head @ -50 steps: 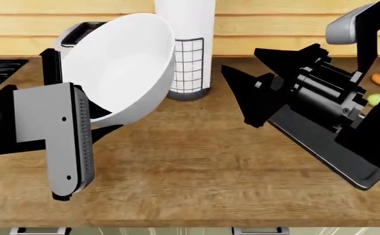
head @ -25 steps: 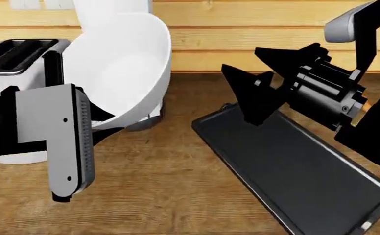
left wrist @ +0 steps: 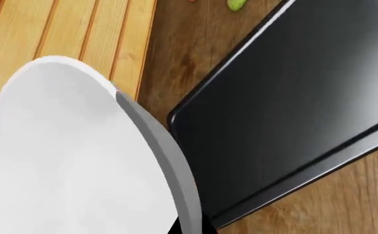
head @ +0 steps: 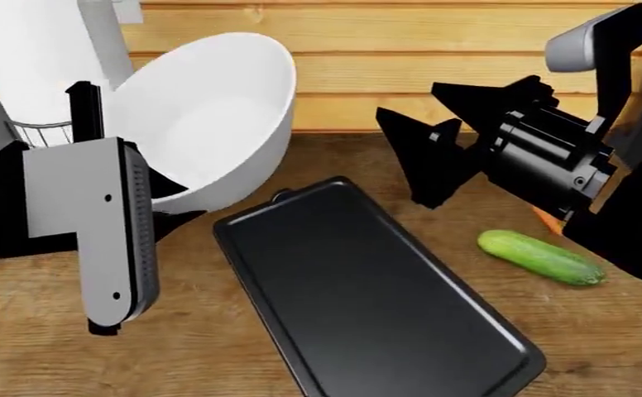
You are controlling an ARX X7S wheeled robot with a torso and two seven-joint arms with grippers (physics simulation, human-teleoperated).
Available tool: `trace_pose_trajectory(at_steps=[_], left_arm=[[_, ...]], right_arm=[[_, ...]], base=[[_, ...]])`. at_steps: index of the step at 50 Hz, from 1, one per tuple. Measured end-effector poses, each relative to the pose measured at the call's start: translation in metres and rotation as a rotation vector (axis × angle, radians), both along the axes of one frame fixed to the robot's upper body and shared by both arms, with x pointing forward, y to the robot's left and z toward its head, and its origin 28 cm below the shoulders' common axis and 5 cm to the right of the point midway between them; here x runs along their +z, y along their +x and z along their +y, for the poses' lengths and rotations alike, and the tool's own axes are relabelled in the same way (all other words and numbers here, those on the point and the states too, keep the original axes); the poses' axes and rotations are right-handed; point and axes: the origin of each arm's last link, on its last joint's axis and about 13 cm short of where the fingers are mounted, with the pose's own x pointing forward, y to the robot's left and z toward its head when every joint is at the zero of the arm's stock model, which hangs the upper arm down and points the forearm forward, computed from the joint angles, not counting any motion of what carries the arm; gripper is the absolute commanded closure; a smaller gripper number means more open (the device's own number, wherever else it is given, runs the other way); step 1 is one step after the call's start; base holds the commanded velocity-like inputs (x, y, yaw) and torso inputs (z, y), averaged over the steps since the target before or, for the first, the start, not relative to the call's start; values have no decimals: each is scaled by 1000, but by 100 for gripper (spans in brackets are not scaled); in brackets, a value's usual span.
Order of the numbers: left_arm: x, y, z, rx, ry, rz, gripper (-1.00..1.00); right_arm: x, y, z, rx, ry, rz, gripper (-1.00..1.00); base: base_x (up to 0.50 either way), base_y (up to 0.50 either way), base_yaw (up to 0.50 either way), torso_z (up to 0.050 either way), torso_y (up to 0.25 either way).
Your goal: Place the two vegetables and bowl onto the tray for setting up a vegetable dip station.
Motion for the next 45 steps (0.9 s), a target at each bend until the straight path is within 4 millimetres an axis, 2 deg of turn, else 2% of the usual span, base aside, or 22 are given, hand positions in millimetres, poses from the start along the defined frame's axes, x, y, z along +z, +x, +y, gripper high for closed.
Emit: trace_pose_trajectory(at_steps=[15, 30, 45], left_arm=[[-4, 9, -1, -1, -13, 6, 100], [-15, 48, -1, 29, -43, 65, 100], [-32, 76, -3, 54, -14, 146, 100]], right_arm=[[-10, -2, 2, 2, -79, 9, -100], [-11, -11, 0, -17, -229, -17, -100], [-10, -13, -3, -65, -285, -37, -100]], base=[[0, -9, 0, 0, 0], [0, 0, 0, 0, 0], [0, 0, 0, 1, 1]])
